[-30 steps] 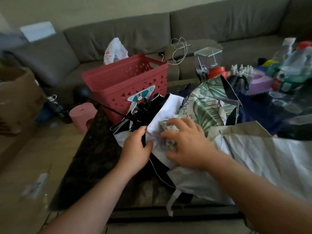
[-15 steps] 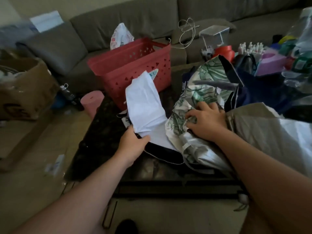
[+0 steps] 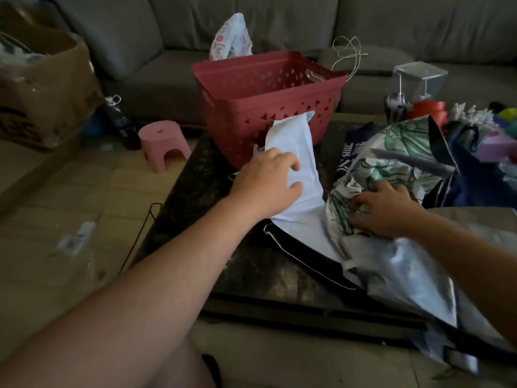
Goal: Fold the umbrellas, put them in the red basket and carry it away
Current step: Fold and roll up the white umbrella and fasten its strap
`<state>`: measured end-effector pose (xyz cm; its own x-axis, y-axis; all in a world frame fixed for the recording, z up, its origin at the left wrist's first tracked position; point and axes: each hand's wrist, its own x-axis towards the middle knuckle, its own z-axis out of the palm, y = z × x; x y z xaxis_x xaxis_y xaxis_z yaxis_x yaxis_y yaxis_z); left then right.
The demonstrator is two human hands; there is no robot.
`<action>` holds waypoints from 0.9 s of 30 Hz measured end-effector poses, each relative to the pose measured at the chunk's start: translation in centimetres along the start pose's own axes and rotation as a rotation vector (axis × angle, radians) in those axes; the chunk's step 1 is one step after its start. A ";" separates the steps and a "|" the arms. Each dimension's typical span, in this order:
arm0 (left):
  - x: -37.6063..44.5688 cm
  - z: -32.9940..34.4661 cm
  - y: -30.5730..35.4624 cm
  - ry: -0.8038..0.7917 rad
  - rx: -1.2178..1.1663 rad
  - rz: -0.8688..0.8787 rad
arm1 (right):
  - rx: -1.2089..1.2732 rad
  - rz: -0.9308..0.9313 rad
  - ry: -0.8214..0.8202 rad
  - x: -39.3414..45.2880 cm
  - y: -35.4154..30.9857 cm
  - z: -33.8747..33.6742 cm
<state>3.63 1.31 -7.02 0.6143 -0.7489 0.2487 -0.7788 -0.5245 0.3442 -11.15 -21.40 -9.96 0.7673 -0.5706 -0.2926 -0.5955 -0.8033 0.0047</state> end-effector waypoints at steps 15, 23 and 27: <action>3.1 5.9 -8.7 -0.357 -0.107 -0.154 | 0.134 -0.555 -0.163 10.0 -7.3 -0.6; 1.3 6.1 -8.5 -0.396 0.075 -0.245 | 0.162 -0.585 -0.042 8.2 -7.4 1.4; 1.6 5.5 -7.7 -0.370 -0.010 -0.216 | 0.317 -0.613 0.087 6.9 -7.2 2.3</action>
<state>9.90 1.92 -14.29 0.6747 -0.7180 -0.1710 -0.6346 -0.6826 0.3623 -2.15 -19.16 -14.26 0.9958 -0.0522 -0.0758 -0.0794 -0.9039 -0.4204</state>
